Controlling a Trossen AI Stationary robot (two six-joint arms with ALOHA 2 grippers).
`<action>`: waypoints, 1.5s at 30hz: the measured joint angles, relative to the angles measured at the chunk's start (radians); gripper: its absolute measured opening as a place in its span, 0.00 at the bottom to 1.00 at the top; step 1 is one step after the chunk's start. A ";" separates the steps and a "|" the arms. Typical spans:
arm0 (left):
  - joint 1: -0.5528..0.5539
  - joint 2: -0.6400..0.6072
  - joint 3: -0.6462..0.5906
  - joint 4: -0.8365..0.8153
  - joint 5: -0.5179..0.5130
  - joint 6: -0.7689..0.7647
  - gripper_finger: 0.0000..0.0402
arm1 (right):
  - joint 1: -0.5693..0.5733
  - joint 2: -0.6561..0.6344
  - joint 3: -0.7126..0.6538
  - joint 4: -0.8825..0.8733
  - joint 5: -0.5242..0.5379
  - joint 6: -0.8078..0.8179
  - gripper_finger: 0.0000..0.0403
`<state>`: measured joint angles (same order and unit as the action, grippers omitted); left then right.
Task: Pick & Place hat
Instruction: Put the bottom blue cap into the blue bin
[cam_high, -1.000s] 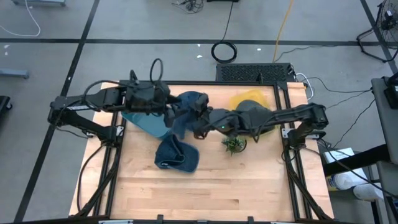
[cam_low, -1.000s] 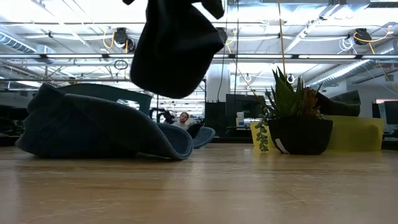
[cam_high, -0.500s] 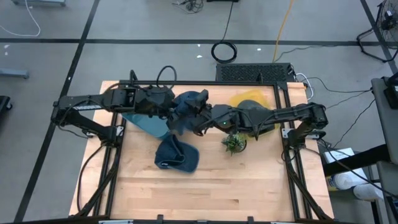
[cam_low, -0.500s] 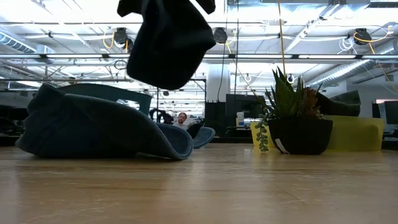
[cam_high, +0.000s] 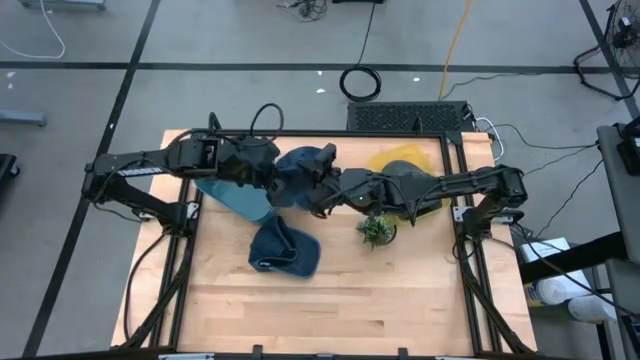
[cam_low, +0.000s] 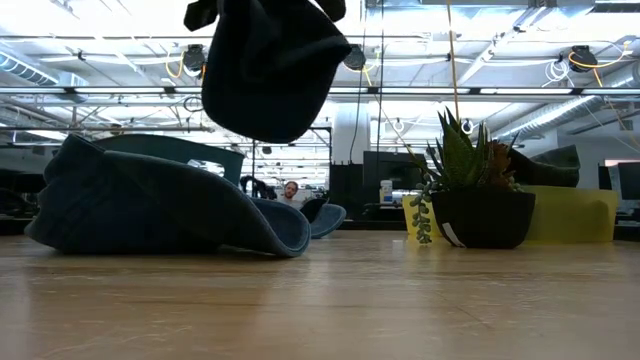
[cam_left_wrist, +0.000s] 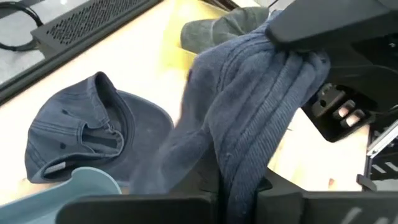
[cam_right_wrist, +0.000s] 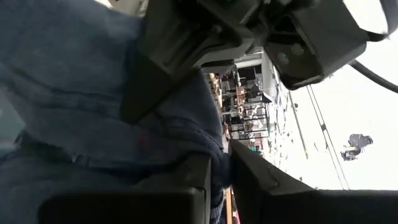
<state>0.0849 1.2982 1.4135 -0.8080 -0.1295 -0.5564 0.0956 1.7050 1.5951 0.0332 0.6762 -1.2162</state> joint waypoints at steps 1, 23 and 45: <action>0.000 -0.001 0.000 0.001 0.000 0.000 0.03 | 0.000 0.000 0.000 0.003 0.003 0.015 0.09; 0.000 -0.148 -0.001 -0.030 -0.219 0.118 0.01 | 0.024 -0.238 0.001 -0.090 -0.204 0.801 0.38; -0.123 -0.326 -0.084 -0.299 -0.676 -0.054 0.01 | 0.002 -0.411 0.001 -0.134 -0.600 1.388 0.39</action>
<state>-0.0386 0.9721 1.3292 -1.1069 -0.8057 -0.6107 0.0978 1.2937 1.5959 -0.1008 0.0757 0.1714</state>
